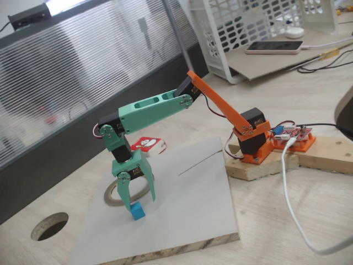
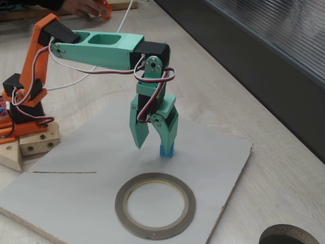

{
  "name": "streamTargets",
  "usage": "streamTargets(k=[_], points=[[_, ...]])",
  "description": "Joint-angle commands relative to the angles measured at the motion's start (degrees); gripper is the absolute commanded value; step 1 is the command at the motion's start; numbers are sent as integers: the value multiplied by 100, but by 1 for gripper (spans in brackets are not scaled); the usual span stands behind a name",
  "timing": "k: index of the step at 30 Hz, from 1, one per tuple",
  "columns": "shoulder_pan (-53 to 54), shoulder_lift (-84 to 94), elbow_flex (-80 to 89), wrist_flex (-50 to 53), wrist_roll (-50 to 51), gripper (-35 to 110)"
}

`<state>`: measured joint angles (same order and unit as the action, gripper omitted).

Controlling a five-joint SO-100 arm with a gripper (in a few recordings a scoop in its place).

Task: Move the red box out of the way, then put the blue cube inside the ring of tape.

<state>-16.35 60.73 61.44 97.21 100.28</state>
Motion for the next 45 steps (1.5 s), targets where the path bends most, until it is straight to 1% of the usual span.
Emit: streamTargets(k=[1, 5, 13, 45], points=[[-53, 97, -53, 105, 0, 45], [-53, 88, -53, 70, 0, 45], [-53, 97, -53, -668, 0, 44], [-44, 79, -35, -694, 0, 45]])
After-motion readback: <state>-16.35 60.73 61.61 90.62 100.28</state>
